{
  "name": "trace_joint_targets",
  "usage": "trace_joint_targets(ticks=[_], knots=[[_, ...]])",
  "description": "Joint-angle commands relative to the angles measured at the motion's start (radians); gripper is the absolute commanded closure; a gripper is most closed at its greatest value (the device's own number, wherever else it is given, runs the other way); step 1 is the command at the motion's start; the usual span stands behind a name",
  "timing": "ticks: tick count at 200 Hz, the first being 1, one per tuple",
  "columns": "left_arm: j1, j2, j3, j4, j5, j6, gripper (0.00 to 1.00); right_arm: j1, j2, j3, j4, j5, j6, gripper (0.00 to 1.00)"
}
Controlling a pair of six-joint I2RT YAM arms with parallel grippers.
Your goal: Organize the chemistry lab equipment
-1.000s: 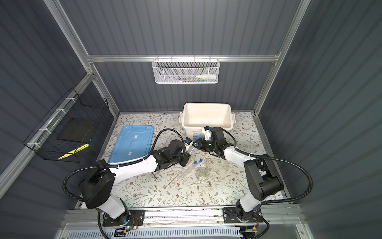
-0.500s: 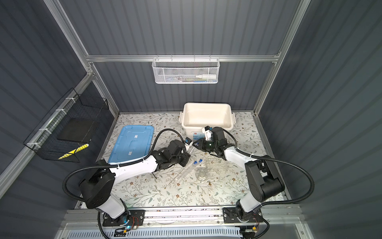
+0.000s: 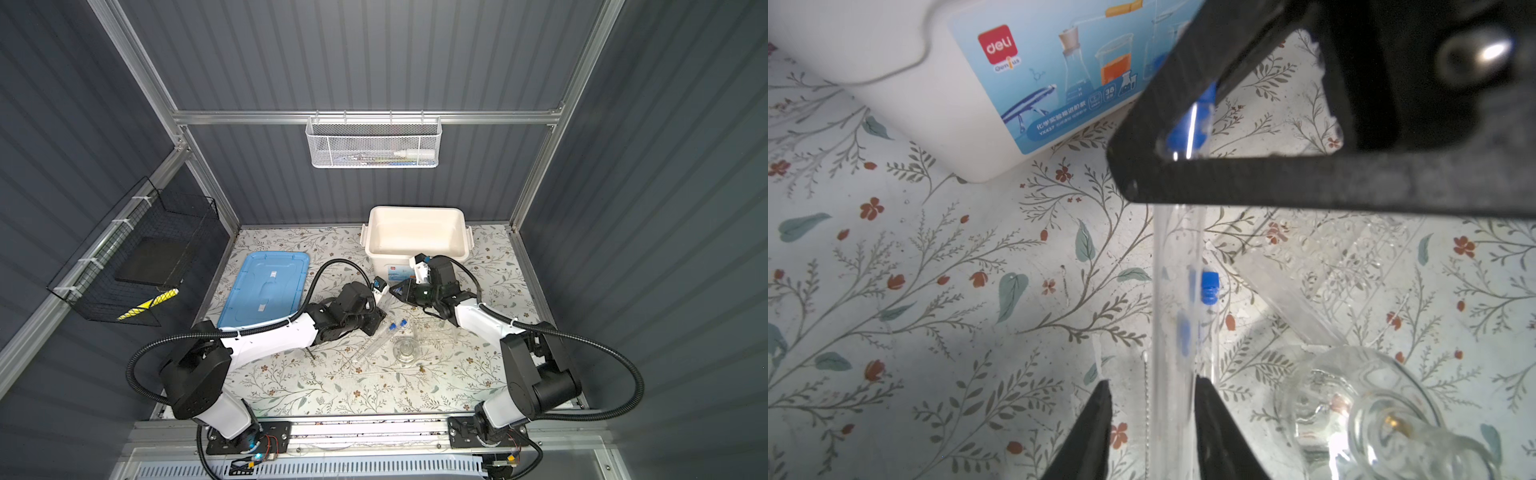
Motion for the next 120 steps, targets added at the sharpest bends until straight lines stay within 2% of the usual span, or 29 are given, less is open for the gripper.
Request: trace_joint_targets(ticks=[1,55,76,120], knots=[[-0.003,-0.022,-0.028,0.030,-0.025,-0.017,0.54,0.002,-0.049,-0.024,-0.024,0.060,-0.035,0.85],[-0.002,-0.058,-0.069,0.093,-0.060,-0.054,0.37,0.003,-0.199,-0.058,-0.114,0.227,-0.106,0.87],[-0.001,-0.066,-0.083,0.111,-0.070,-0.071,0.33,0.019,-0.256,-0.065,-0.158,0.350,-0.148,0.88],[-0.002,-0.067,-0.100,0.132,-0.072,-0.100,0.29,0.087,-0.356,-0.079,-0.222,0.566,-0.248,0.87]])
